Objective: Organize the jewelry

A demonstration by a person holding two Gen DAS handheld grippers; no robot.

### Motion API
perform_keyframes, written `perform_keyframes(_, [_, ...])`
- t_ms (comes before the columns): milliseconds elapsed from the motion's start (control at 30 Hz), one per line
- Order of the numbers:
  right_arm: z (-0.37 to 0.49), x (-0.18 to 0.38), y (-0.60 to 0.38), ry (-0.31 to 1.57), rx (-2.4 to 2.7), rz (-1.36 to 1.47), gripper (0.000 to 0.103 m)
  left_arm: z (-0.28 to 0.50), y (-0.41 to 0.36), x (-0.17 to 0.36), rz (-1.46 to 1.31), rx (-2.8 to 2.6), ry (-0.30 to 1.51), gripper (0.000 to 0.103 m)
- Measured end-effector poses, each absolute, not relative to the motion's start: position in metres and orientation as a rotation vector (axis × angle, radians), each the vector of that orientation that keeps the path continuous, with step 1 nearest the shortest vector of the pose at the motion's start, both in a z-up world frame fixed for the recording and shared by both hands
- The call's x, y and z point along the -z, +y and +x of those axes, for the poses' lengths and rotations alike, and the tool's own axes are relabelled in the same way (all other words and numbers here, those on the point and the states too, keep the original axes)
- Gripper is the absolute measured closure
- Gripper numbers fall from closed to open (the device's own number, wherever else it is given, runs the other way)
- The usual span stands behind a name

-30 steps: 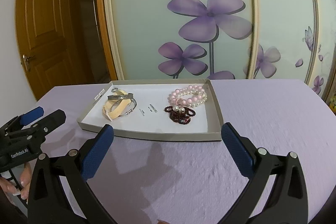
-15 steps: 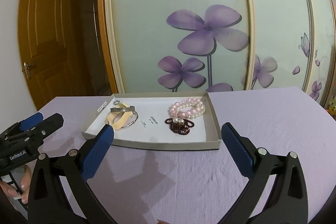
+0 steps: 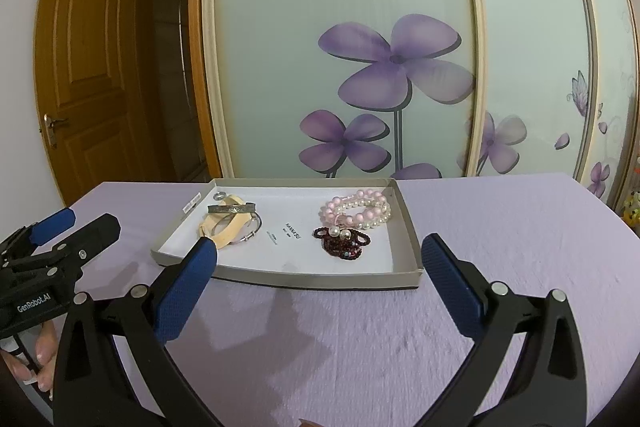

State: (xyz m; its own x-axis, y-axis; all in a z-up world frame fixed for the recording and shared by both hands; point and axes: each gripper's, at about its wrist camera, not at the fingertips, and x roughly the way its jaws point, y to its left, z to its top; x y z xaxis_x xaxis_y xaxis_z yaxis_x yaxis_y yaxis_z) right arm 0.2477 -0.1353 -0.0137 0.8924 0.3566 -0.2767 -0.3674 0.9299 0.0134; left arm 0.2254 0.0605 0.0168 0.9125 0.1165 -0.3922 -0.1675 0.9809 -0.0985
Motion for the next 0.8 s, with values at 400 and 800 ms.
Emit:
perform_keyframes(400, [0.2476, 0.0151, -0.1364, 0.267, -0.381, -0.020, 0.001, 0.2237, 0.0599, -0.0143, -0.129, -0.144, 0.396, 0.002])
perform_keyframes(800, [0.2464, 0.0149, -0.1361, 0.267, -0.384, -0.014, 0.001, 0.2244, 0.0575, -0.0117, -0.118, -0.130, 0.399, 0.002])
